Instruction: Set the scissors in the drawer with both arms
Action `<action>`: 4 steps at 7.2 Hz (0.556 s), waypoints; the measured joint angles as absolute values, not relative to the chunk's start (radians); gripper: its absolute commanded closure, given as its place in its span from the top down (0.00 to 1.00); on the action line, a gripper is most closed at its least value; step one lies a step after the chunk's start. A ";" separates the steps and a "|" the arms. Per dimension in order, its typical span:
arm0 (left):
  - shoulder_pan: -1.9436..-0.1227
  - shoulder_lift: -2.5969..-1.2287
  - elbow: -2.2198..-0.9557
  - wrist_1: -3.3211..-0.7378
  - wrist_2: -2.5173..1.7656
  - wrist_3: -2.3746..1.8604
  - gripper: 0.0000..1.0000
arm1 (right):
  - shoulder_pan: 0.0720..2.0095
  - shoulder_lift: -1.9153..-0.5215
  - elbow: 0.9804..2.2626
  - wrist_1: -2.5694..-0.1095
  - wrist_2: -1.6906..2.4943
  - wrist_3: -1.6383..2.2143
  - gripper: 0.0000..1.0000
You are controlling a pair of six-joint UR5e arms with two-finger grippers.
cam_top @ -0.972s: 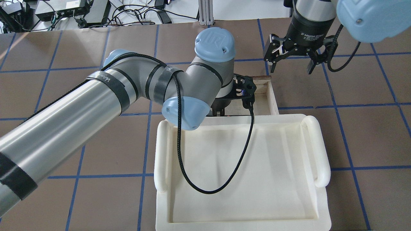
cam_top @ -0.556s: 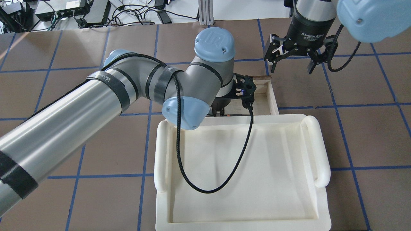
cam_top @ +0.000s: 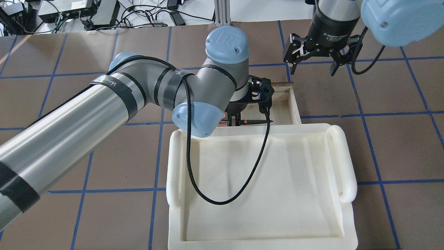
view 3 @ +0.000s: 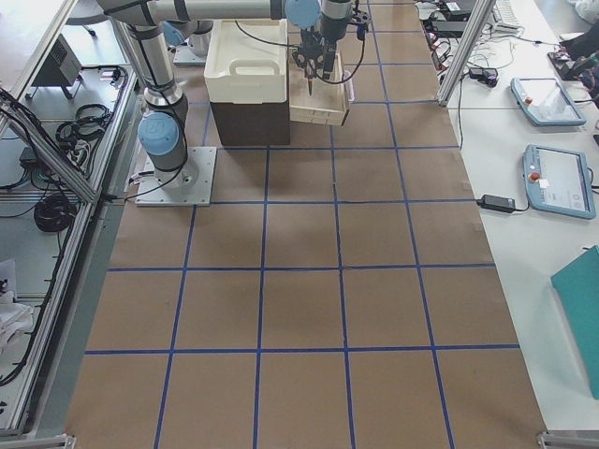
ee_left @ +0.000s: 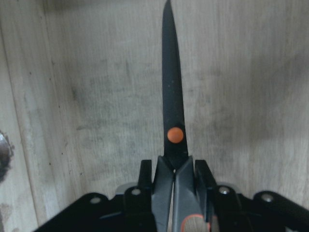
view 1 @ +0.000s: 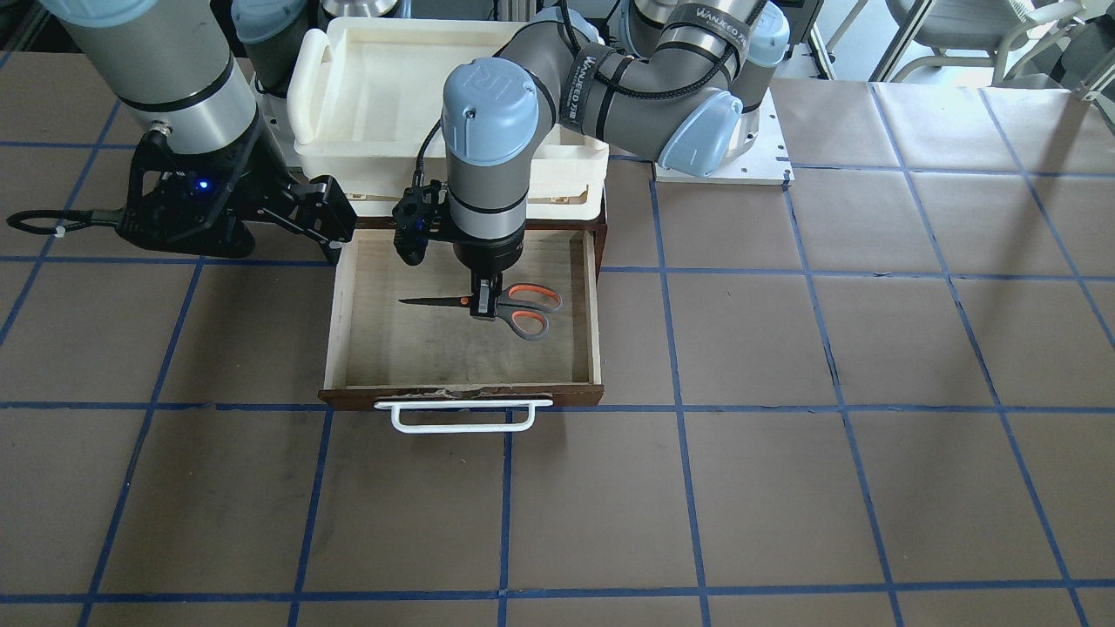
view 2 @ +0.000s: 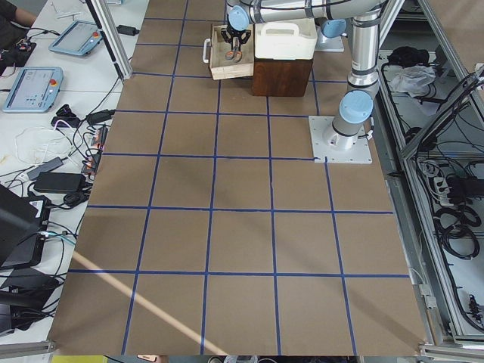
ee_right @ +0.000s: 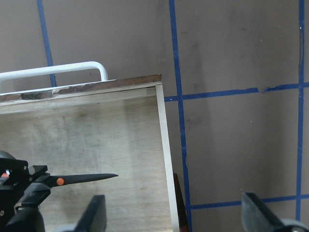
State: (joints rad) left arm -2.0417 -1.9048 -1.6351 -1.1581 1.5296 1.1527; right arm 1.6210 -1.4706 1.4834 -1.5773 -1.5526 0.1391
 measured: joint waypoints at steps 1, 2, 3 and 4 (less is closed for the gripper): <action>-2.041 -1.913 -1.635 -1.152 1.529 1.153 0.00 | 1.621 -1.468 1.484 -1.599 -1.552 0.137 1.00; -2.041 -1.924 -1.636 -1.142 1.529 1.153 0.52 | 1.621 -1.467 1.484 -1.608 -1.551 0.136 1.00; -2.041 -1.933 -1.636 -1.135 1.529 1.150 0.67 | 1.621 -1.465 1.485 -1.611 -1.553 0.135 1.00; -2.041 -1.939 -1.637 -1.123 1.530 1.148 0.67 | 1.621 -1.464 1.486 -1.611 -1.558 0.135 1.00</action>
State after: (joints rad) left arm -2.0410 -1.9395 -1.6371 -1.1228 1.5299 1.1476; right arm 1.6214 -1.4642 1.4858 -1.6110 -1.5578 0.1347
